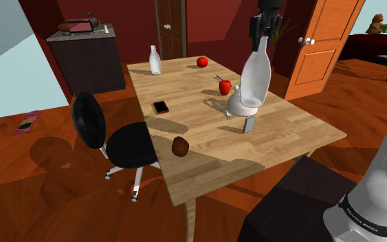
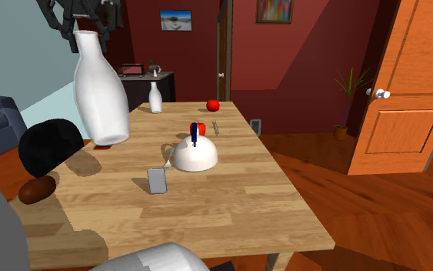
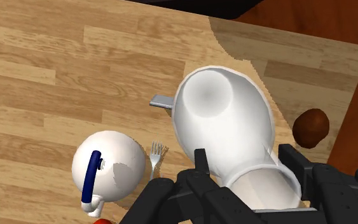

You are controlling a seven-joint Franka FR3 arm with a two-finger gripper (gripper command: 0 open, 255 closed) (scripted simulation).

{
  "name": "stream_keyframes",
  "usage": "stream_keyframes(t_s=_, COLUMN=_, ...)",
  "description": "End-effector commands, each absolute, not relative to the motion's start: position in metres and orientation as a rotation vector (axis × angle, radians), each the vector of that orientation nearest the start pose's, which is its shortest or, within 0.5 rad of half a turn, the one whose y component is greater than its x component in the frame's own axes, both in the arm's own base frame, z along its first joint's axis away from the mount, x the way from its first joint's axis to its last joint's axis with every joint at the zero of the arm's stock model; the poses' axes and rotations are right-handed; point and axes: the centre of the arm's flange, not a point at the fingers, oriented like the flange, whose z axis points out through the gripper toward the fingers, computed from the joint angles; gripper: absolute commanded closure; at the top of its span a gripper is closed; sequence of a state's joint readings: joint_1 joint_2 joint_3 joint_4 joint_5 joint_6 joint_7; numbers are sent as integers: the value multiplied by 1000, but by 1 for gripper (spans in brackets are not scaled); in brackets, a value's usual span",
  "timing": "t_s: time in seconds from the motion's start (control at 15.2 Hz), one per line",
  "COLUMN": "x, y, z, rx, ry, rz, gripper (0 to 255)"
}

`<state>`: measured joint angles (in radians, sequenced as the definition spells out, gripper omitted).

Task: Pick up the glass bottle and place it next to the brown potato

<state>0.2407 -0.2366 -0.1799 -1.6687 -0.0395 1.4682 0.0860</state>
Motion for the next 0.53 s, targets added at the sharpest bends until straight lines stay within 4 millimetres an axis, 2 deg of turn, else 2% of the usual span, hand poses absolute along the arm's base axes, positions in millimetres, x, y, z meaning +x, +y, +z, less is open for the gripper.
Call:
stream_keyframes(t_s=0.0, x=474, y=40, z=680, rx=-3136, ry=43, rz=-52, gripper=255)
stream_keyframes(t_s=0.46, x=486, y=128, z=657, rx=-3136, ry=43, rz=-52, gripper=255)
